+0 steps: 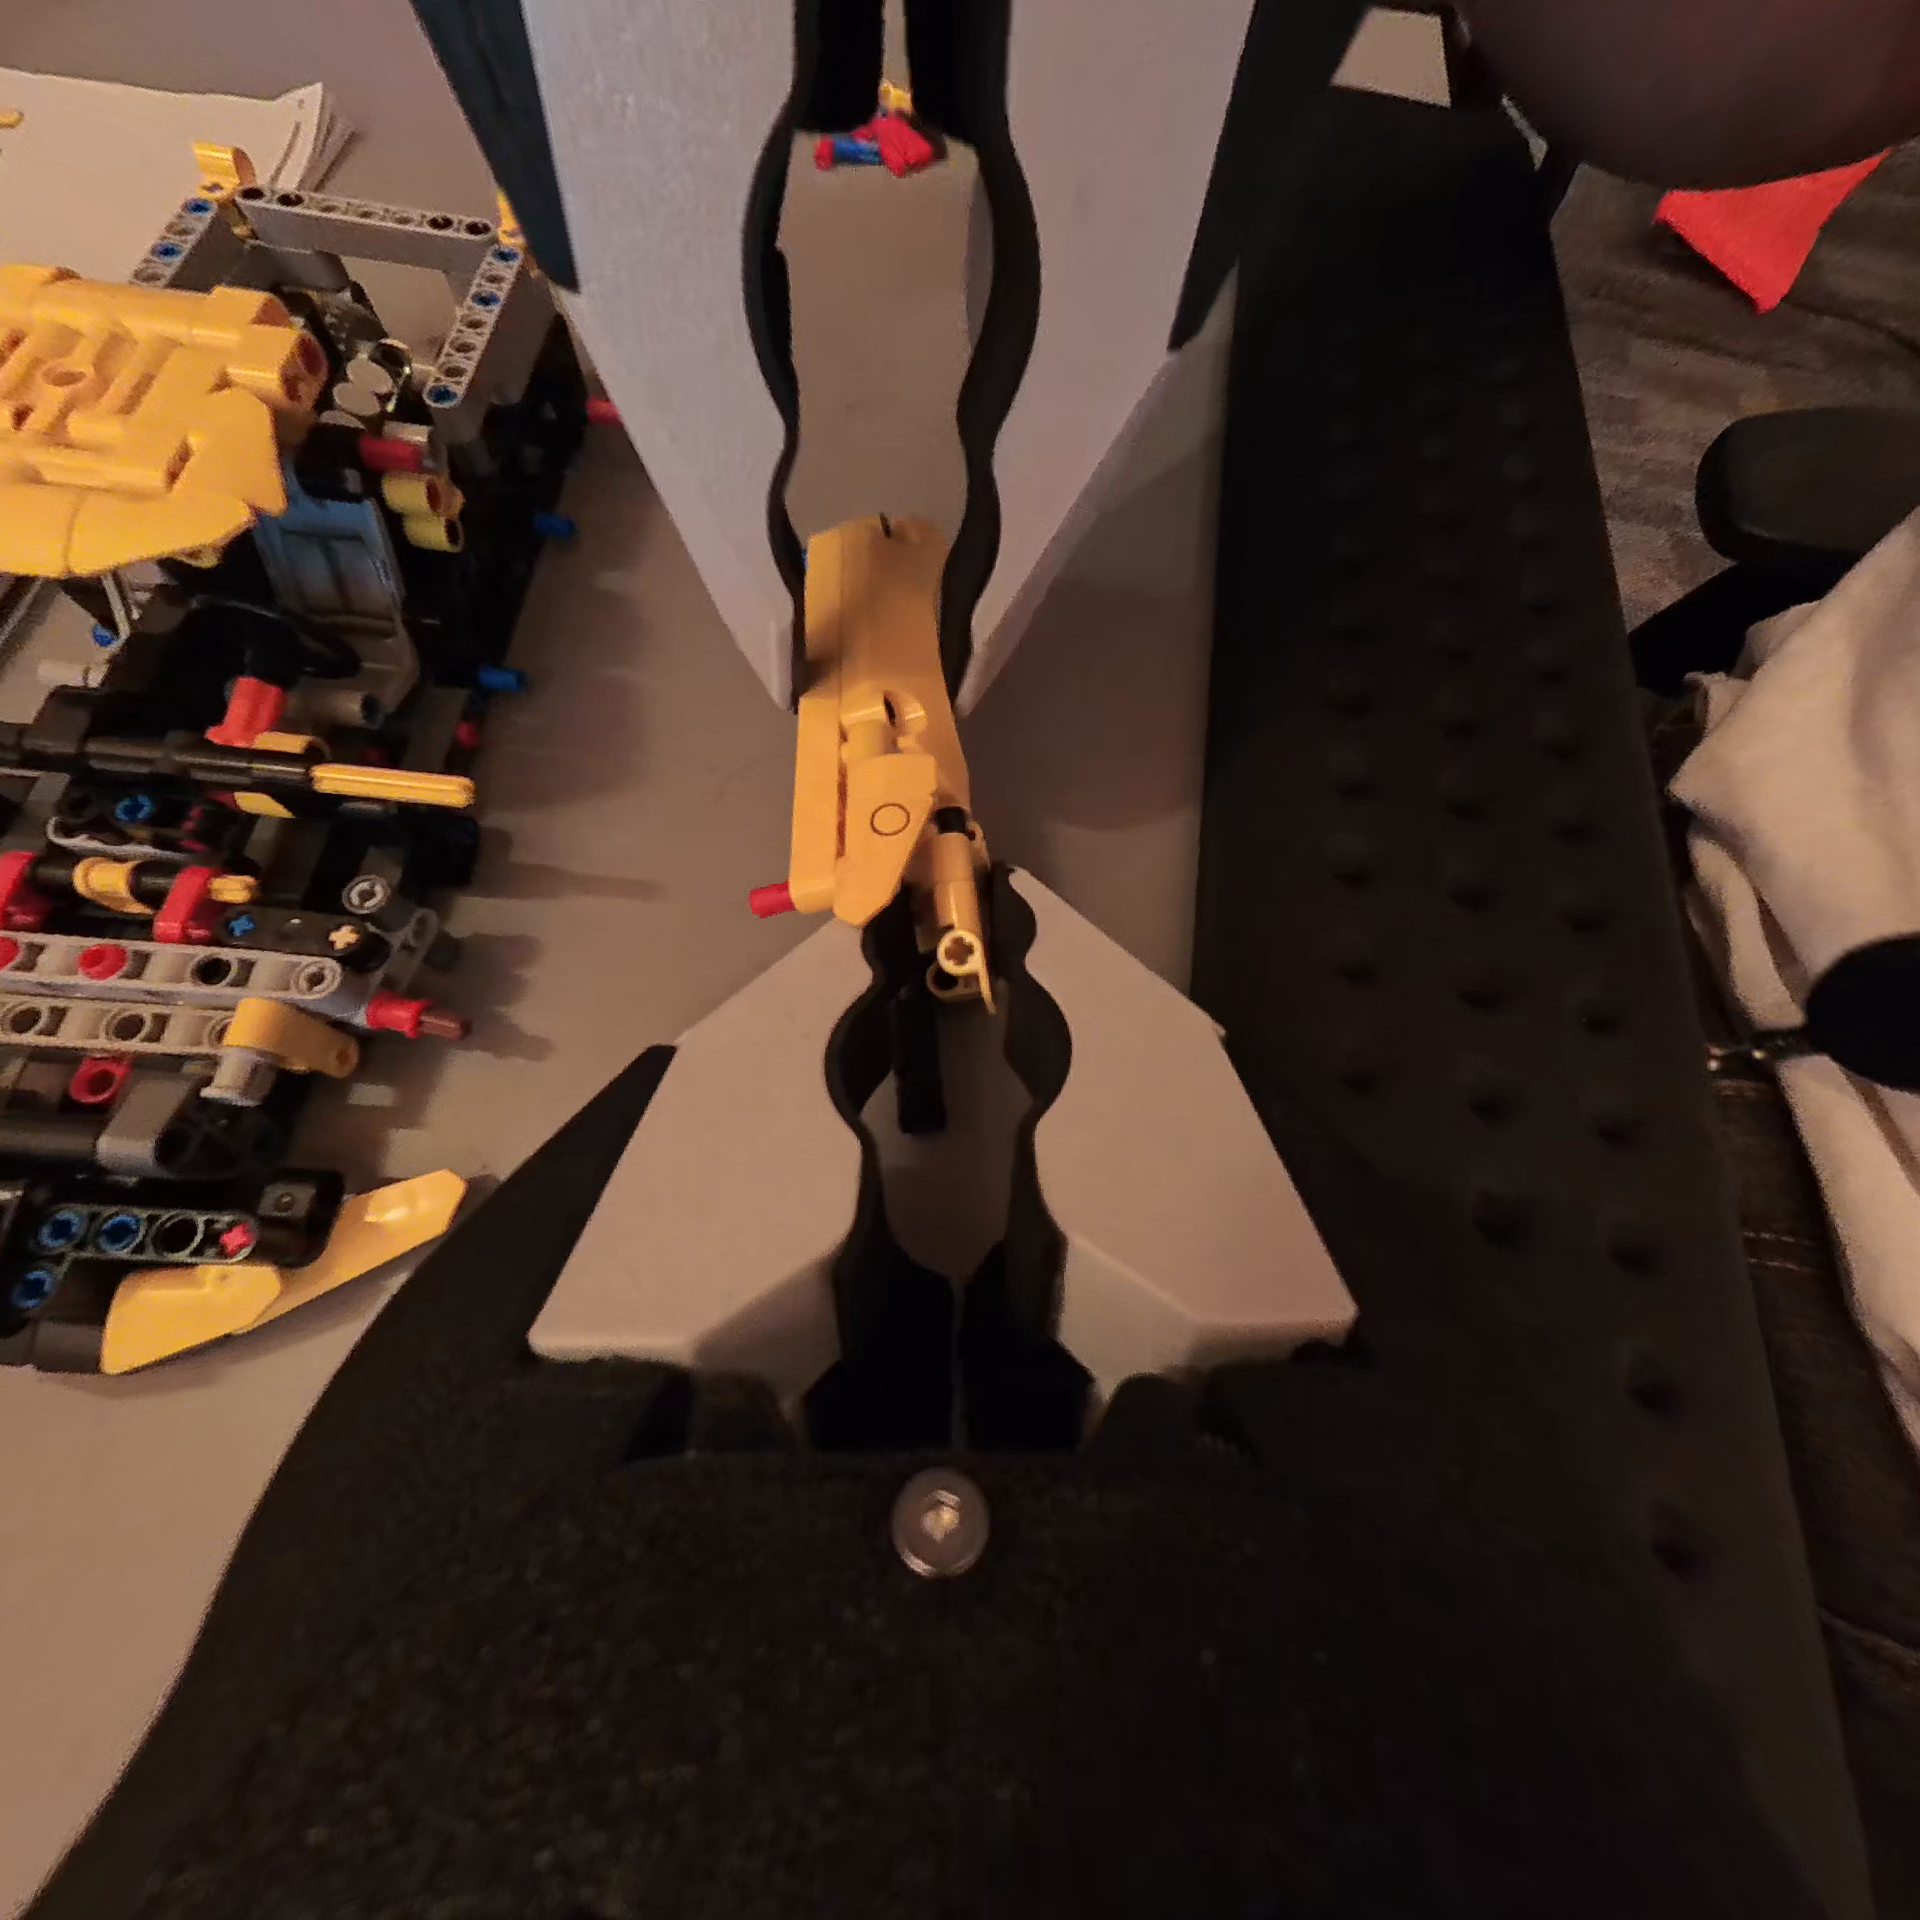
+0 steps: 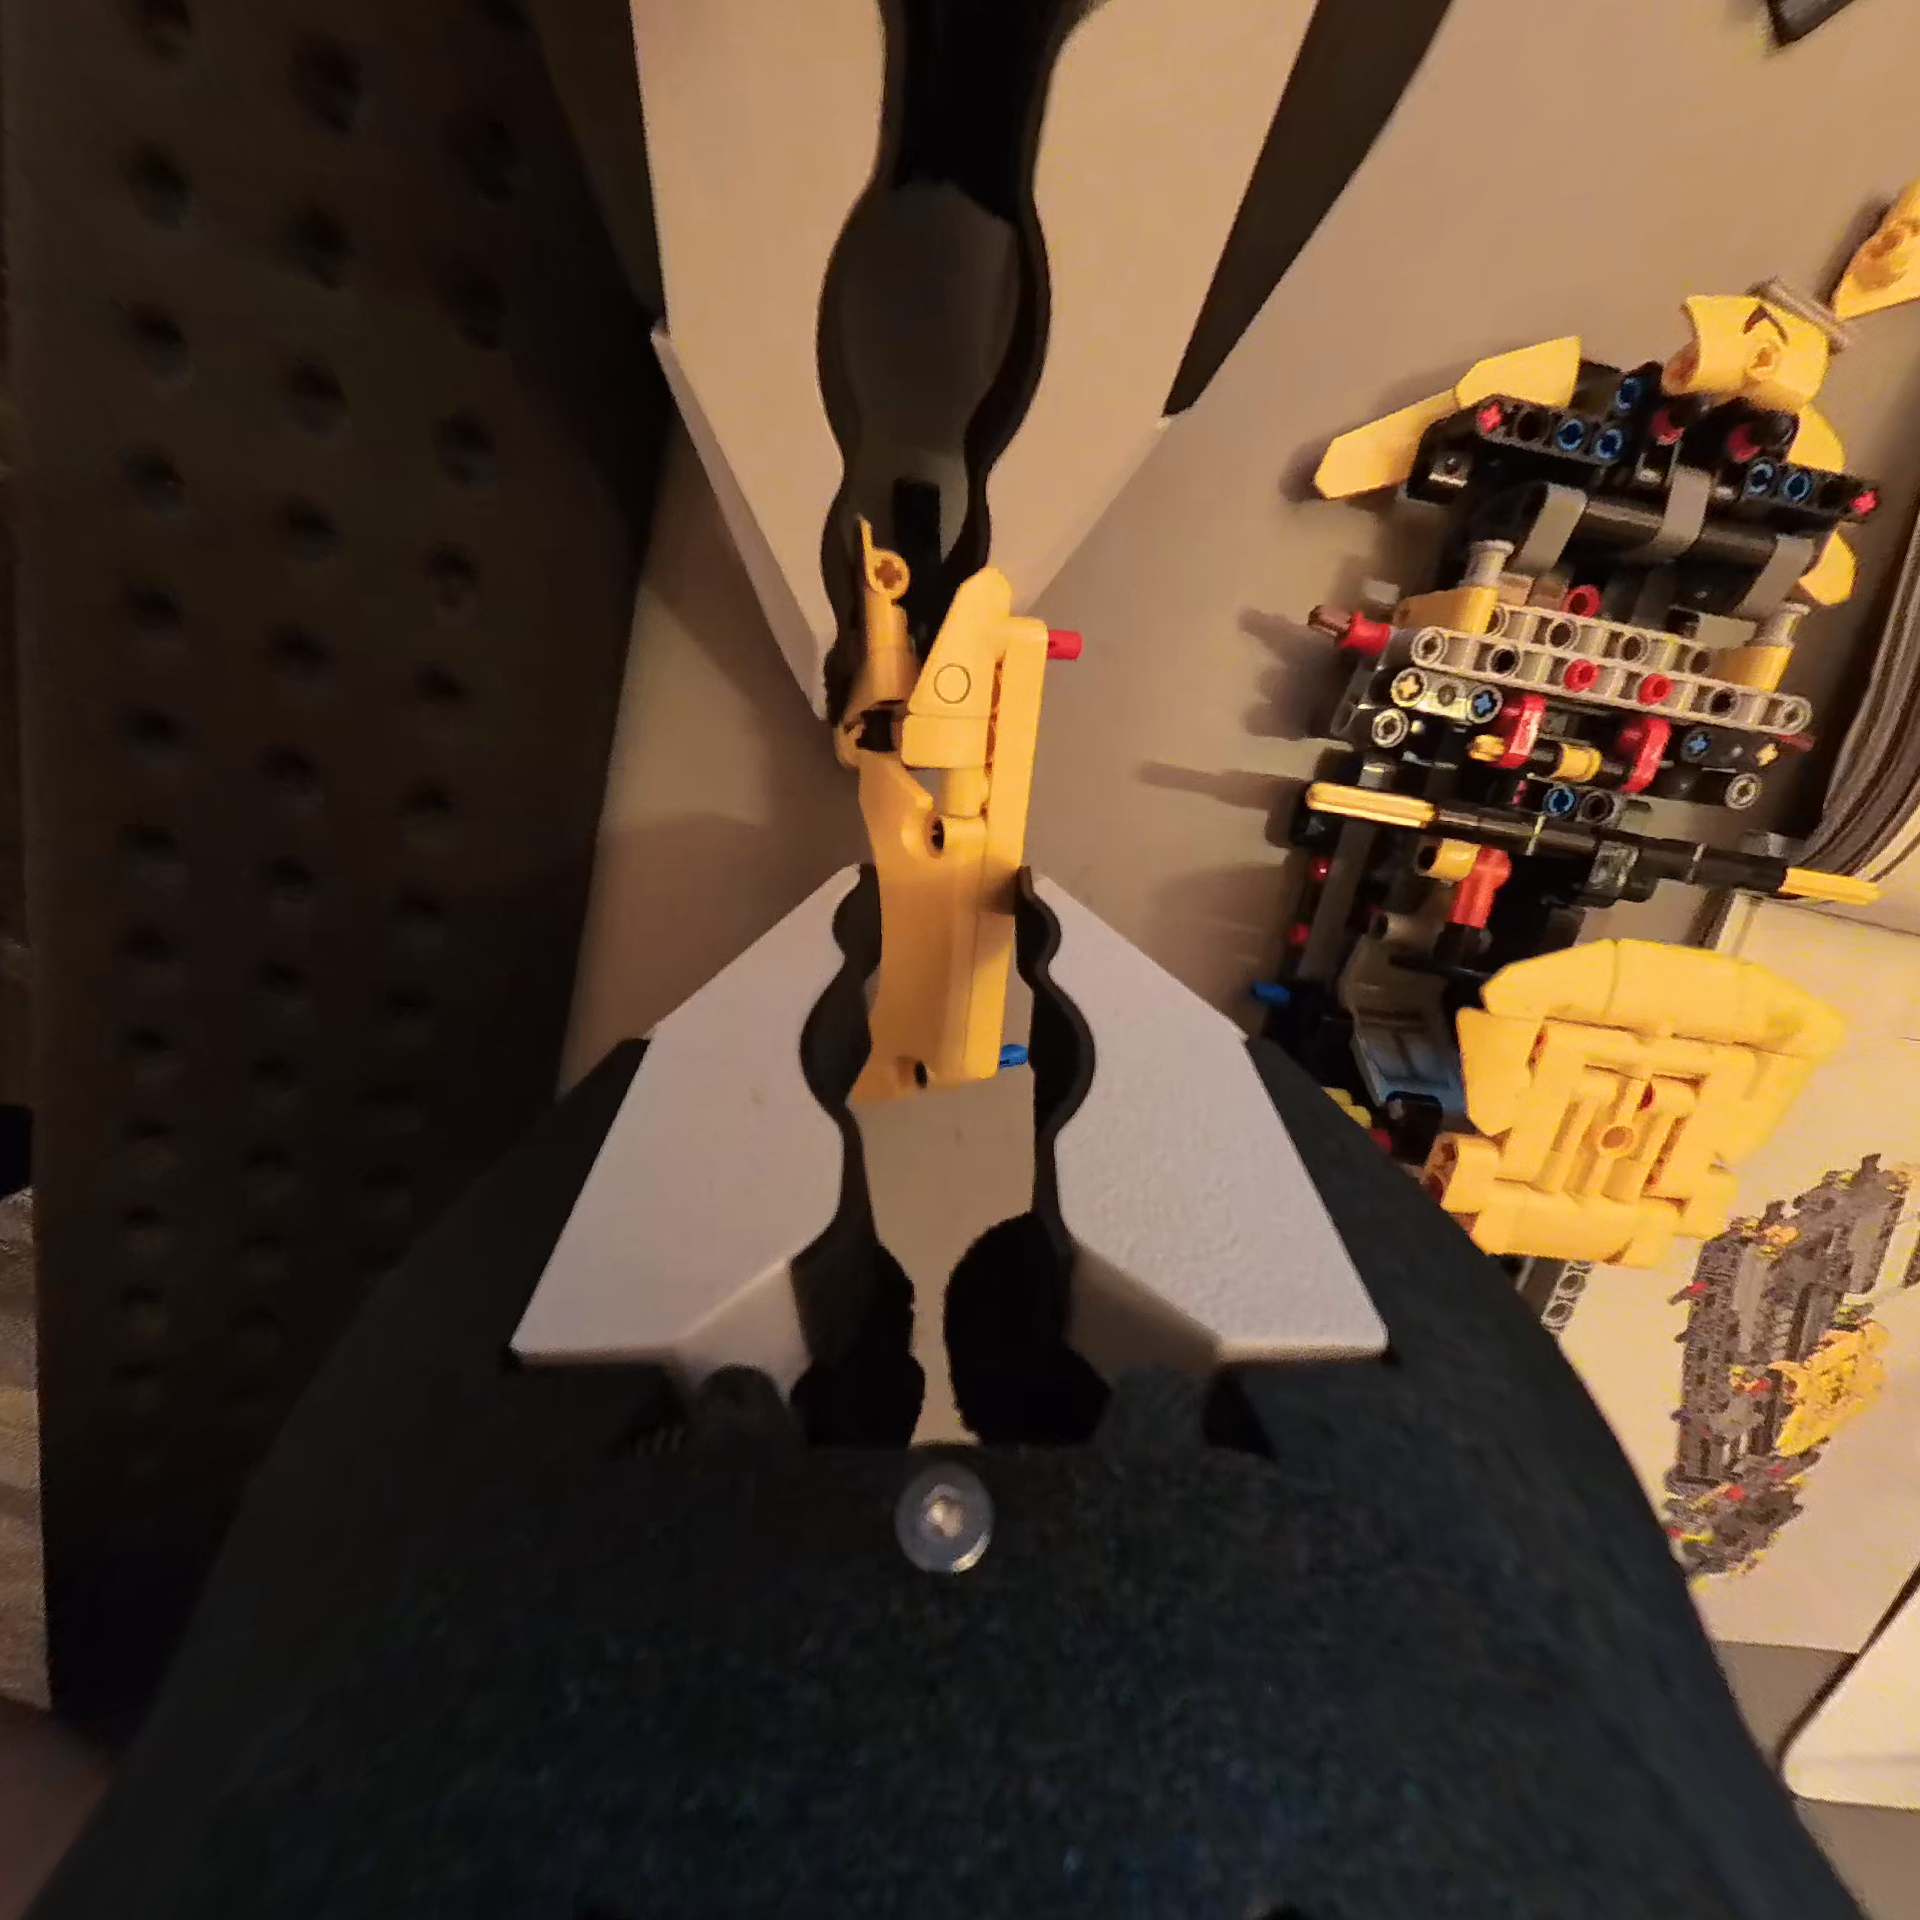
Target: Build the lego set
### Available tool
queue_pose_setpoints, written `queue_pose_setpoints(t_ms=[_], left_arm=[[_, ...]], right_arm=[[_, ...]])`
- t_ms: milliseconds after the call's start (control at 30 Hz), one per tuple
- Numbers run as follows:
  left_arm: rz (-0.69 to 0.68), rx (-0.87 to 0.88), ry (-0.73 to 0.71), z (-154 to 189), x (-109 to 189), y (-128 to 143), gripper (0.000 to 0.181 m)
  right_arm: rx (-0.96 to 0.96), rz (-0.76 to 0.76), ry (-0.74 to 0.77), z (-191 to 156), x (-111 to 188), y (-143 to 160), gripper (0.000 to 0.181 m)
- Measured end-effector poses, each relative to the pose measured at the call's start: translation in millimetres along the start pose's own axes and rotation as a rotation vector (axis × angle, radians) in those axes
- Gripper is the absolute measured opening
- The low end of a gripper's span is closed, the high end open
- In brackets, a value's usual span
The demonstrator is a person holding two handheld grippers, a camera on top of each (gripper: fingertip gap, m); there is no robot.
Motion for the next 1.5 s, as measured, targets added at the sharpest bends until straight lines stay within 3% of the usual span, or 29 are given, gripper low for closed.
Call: queue_pose_setpoints(t_ms=[133,200,400,567,1000,1067,1233,1300,1433,1500], left_arm=[[0.009,0.021,0.019,-1,1,1,0.015],[0.049,0.041,0.027,-3,6,1,0.029],[0.212,0.121,0.039,-12,20,-5,0.046],[0.319,0.233,0.183,-11,30,-12,0.029],[0.305,0.192,0.176,-6,35,-11,0.026],[0.356,0.218,0.193,-8,41,-13,0.008],[0.403,0.304,0.174,-20,48,-10,0.007],[0.401,0.351,0.187,-24,47,-7,0.007],[0.531,0.585,0.368,-37,53,-4,0.007],[0.583,0.729,0.52,-42,51,0,0.007]], right_arm=[[-0.02,0.082,0.014,-3,-4,10,0.025],[-0.016,0.08,0.081,-5,-5,15,0.025],[0.001,0.165,0.186,-17,11,11,0.025],[0.095,0.128,0.25,-31,17,-9,0.025],[0.172,0.111,0.3,-39,27,-15,0.026],[0.134,0.152,0.319,-34,30,-10,0.027],[-0.153,0.613,0.187,-22,52,17,0.041],[-0.332,0.743,0.097,-16,44,40,0.051],[-0.496,1.104,0.051,-14,23,68,0.055],[-0.455,1.18,-0.103,-18,16,58,0.044]])
Point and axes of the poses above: each gripper's, where its closed fingertips meet, x back along the fingers, y out of its underside, z = x × y across the jaws, the point moved 10 cm from there along x, back along the fingers, and after that the axes turned 3 degrees about -y, right-handed, at the moved point
